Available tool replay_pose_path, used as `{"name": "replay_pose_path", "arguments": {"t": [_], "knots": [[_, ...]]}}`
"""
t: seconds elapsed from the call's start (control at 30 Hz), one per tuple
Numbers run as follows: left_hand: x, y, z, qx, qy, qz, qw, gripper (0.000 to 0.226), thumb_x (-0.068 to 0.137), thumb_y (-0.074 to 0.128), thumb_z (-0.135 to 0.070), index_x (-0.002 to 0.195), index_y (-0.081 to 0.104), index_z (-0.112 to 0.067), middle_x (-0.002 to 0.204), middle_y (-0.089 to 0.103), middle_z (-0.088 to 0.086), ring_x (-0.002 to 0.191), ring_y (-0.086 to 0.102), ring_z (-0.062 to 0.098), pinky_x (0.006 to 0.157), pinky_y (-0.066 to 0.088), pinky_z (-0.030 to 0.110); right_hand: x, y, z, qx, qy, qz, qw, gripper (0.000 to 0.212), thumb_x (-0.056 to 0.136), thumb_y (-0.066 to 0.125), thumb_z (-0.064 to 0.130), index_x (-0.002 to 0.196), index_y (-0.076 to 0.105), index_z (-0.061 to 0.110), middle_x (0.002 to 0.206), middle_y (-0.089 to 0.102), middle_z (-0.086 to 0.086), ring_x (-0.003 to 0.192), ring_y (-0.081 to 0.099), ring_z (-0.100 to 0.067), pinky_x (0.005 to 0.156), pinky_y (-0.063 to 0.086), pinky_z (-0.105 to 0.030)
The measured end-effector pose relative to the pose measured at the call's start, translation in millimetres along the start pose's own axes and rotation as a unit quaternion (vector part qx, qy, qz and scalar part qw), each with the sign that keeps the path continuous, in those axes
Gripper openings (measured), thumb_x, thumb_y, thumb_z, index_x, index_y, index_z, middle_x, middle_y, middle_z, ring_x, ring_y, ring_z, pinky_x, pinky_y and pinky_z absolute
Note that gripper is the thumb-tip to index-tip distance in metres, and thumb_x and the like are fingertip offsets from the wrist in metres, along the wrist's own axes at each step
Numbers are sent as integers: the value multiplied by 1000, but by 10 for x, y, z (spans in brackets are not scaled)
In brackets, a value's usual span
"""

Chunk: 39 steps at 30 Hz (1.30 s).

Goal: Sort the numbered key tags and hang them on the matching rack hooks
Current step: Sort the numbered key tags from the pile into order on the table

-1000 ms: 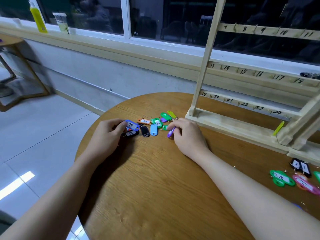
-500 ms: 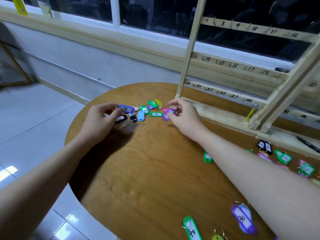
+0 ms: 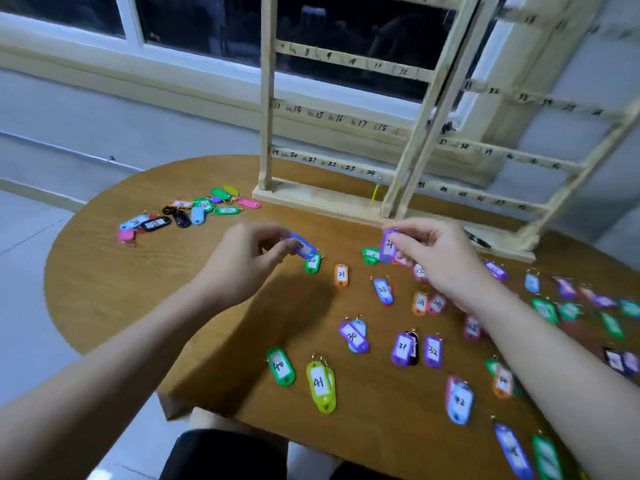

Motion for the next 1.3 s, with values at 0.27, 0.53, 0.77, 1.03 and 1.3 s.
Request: {"name": "replay_pose_path", "arguments": {"t": [0.27,0.53,0.77,1.03,1.3], "knots": [[-234,330,-472,-36,-44,-8,998,18,92,69,-21,76,77,-21,61,65,-16,62,57,-3,58,38,12,-681,-609,-231,21,106,-70,992,16,89,72,-2,88,70,14,76,72,-7,59,60,-6,56,48,-17],[-193,436,-225,-62,-128,18,990,26,101,59,-23,78,71,-19,67,70,-11,62,60,4,63,46,19,-622,-563,-434,27,158,-85,983,5,94,67,3,94,69,8,74,71,-10,60,67,-14,59,55,-26],[-19,344,172,-80,-176,2,981,15,93,70,-26,83,79,-19,60,65,-12,57,53,3,62,43,28,-173,124,-521,-44,165,-19,985,8,93,68,11,88,70,16,78,73,-5,69,70,-17,66,55,-34],[-1,354,292,-107,-173,45,978,15,84,81,-23,79,70,-13,70,74,5,64,64,17,64,48,31,335,647,-374,-178,123,65,974,9,93,67,18,92,76,16,83,72,1,69,63,-12,57,47,-25],[-62,556,206,-136,-159,89,974,10,85,81,-23,80,73,-17,73,72,11,62,54,9,61,41,27,419,691,-386,-263,81,82,958,14,90,66,19,80,69,28,80,66,9,87,58,-13,73,47,-31]]}}
Point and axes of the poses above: each hand's wrist, its own x-axis towards the middle knuckle, its own y-axis out of the palm, z = x × y, the point moved 6 cm from there along x, towards the middle knuckle
